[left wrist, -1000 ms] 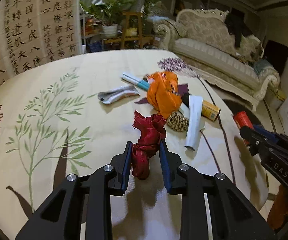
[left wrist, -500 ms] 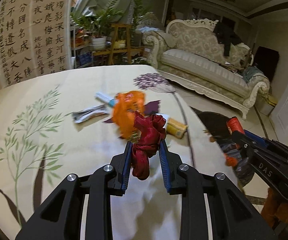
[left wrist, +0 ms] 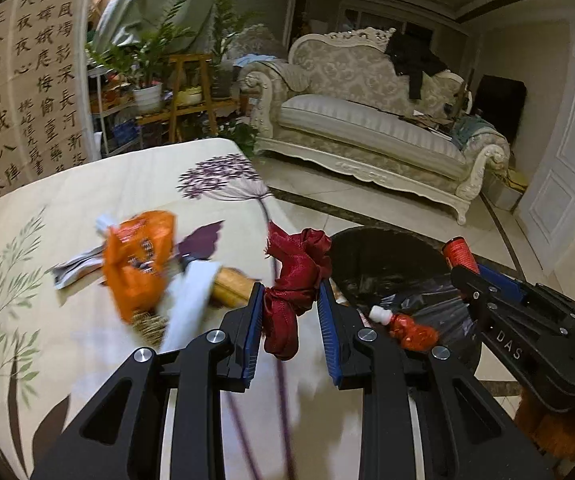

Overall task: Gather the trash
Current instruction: 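Carry the red can and red ribbon over the black bin and release both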

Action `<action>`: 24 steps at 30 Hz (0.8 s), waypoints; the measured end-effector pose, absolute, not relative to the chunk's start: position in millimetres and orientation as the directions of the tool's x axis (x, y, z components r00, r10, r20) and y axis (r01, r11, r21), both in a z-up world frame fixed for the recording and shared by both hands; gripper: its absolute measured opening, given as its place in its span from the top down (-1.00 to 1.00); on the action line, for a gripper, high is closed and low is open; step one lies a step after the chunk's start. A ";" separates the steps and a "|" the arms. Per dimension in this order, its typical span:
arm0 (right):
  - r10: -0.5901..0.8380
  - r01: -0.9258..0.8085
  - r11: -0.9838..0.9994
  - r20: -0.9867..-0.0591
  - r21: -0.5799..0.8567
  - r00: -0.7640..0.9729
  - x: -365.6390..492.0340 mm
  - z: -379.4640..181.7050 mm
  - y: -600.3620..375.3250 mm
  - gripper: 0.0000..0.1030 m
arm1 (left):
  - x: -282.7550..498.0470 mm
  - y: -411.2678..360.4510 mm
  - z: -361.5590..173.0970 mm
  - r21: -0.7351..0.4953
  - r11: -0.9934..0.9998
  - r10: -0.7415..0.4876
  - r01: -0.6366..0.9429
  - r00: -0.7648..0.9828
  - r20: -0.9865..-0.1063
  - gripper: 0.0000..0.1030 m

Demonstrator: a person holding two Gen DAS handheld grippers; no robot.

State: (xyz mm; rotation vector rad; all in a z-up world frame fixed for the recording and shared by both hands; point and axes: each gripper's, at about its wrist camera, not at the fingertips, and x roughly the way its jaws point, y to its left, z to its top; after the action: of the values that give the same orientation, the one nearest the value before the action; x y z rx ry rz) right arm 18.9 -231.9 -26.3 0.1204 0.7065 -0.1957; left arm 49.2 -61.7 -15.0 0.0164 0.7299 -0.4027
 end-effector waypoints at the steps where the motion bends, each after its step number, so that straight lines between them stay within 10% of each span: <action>1: -0.146 0.227 0.973 -0.653 0.041 0.743 19.3 -27.0 -235.3 0.55 | 50.9 -67.0 -15.9 -0.123 0.921 -0.356 0.370 0.668 -0.653 0.46; 24: -0.173 0.298 0.952 -0.684 0.069 0.708 32.0 -53.8 -284.3 0.54 | 69.0 -142.8 -37.5 -0.042 0.890 -0.347 0.454 0.616 -0.707 0.38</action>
State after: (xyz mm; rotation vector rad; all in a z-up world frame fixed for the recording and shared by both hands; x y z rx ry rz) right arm 32.0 -284.3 -53.8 0.1797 0.7394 -0.2631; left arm 69.0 -142.8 -37.5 0.1466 0.7814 -0.4631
